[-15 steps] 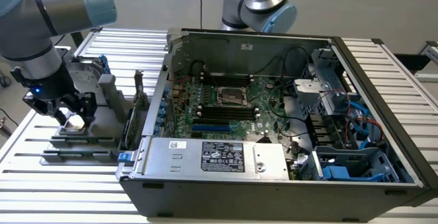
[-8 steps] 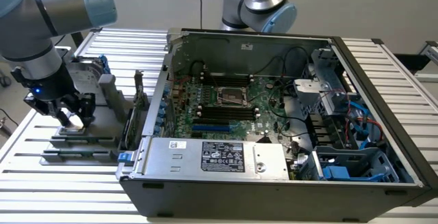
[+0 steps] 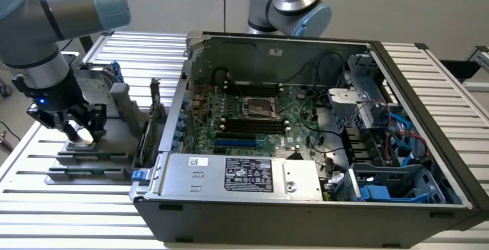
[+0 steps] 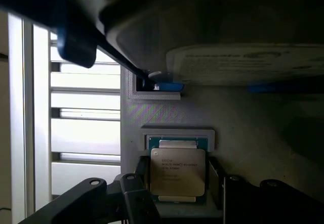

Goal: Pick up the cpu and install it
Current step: 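Pick up the cpu and move it towards the insertion slot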

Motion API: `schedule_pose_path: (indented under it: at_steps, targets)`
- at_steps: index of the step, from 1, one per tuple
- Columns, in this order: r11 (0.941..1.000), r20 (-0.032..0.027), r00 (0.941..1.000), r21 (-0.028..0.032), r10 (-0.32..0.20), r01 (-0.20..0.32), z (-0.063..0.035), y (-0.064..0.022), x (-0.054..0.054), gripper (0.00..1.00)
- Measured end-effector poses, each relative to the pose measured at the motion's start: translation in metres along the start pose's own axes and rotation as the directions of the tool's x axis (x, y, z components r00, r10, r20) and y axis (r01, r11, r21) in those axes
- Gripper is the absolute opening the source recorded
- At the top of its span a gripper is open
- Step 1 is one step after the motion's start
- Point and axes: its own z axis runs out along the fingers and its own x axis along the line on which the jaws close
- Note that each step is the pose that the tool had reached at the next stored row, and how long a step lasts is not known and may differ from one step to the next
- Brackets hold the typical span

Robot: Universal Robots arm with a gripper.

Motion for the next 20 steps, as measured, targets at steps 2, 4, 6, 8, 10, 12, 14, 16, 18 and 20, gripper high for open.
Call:
schedule_pose_path:
  at_steps: [2,4,6,8,10,12,14,16,18,20]
  targets:
    - [1.0,0.0005,1.0,-0.0003,0.0,0.0,-0.0007,0.0001,0.0,0.55]
    - [1.0,-0.0001,1.0,0.0,0.0,0.0,-0.0032,0.0,0.0,0.55]
    - [1.0,-0.0001,1.0,0.0,0.0,0.0,-0.0068,0.0001,0.0,0.55]
    - [1.0,-0.0001,1.0,0.0,0.0,0.0,-0.0115,0.0001,0.0,0.55]
    - [1.0,-0.0003,1.0,0.0001,0.0,0.0,-0.0184,0.0002,0.001,0.55]
    - [1.0,-0.0005,1.0,0.0,0.0,0.0,-0.0262,0.0003,0.001,0.55]
    - [1.0,-0.0008,1.0,0.0001,0.0,0.0,-0.0349,0.0004,0.001,0.55]
    - [1.0,-0.0012,1.0,0.0001,0.0,0.0,-0.0442,0.0005,0.001,0.55]
    - [1.0,-0.0015,1.0,0.0,0.0,0.0,-0.0532,0.0006,0.001,0.55]
    - [1.0,-0.0019,1.0,0.0,0.0,0.0,-0.0624,0.0007,0.0,0.55]
